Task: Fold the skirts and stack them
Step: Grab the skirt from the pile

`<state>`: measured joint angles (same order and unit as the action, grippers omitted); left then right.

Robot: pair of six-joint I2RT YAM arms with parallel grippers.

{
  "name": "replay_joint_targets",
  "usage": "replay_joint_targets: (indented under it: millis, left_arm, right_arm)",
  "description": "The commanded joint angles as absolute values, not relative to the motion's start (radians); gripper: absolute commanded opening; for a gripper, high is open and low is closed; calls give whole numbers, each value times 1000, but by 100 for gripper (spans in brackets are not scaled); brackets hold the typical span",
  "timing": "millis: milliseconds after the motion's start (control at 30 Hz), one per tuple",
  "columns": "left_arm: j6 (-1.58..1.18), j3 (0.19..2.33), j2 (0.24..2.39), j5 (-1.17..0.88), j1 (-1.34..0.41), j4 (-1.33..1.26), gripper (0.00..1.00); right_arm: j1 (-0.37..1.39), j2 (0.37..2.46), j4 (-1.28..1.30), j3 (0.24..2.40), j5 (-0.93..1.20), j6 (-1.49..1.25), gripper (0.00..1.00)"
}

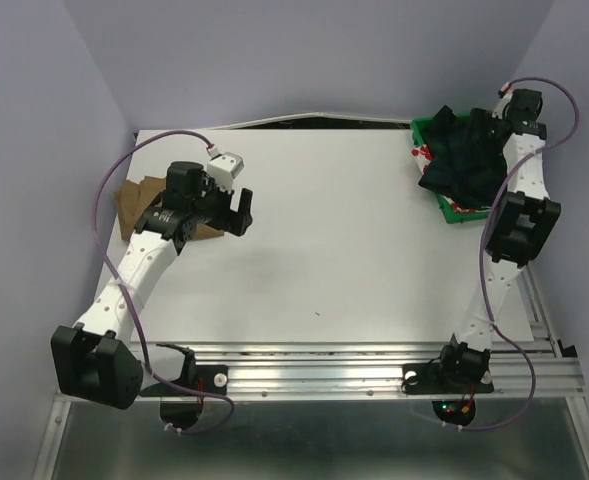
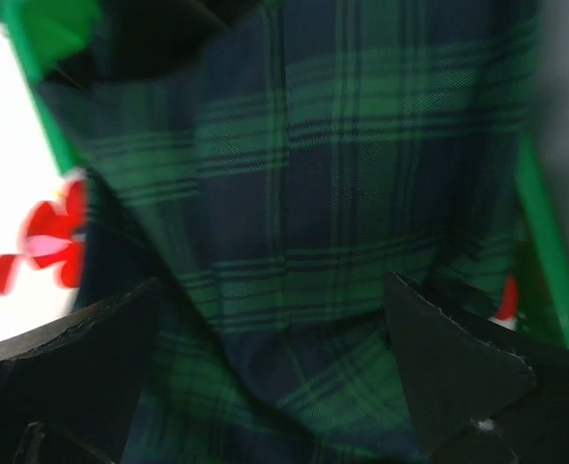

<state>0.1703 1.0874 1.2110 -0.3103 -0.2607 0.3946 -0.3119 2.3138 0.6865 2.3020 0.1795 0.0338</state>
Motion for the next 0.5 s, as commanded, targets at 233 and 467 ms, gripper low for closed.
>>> replay_joint_targets:
  millis: [233, 467]
  left_arm:
    - [170, 1109, 1290, -298, -261, 393, 98]
    - [164, 1126, 1305, -307, -261, 396, 98]
  right_arm:
    - [-310, 2467, 581, 2266, 118, 74, 93]
    - [-328, 2382, 546, 2249, 113, 41, 33]
